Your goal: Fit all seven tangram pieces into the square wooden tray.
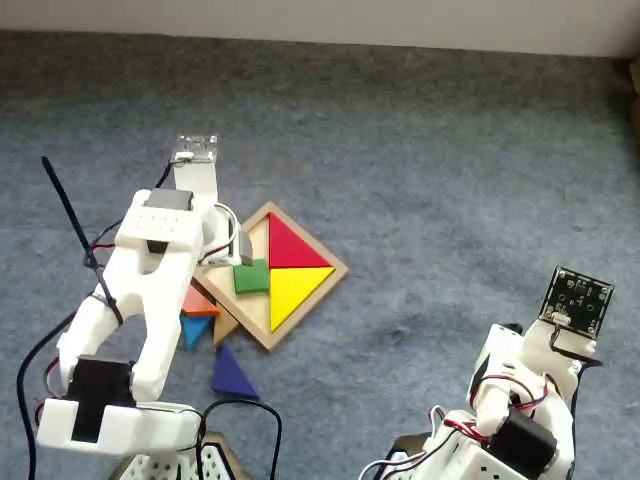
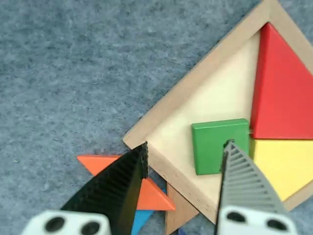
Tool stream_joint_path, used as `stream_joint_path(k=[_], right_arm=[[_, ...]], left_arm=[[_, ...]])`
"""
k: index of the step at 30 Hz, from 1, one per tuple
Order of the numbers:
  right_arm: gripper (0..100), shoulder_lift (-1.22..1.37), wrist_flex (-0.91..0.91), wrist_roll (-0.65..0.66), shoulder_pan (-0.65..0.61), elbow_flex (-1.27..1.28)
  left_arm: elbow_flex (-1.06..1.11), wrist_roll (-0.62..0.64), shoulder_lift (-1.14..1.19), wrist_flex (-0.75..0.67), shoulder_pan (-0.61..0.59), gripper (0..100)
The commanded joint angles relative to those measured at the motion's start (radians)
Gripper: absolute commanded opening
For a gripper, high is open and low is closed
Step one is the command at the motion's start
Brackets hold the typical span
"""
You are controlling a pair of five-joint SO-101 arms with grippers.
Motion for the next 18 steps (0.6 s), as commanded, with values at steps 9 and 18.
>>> stream_joint_path(k=[9,18], right_arm=[[9.2,0.001,-0.022,0.0,-0.012,-0.002],[9.2,0.002,-0.024,0.117,-0.105,0.062]], left_arm=[[-0.082,-0.209,-0.163,0.247,-0.099,10],[0.114,-0.56,-0.392,0.252,-0.107,18]])
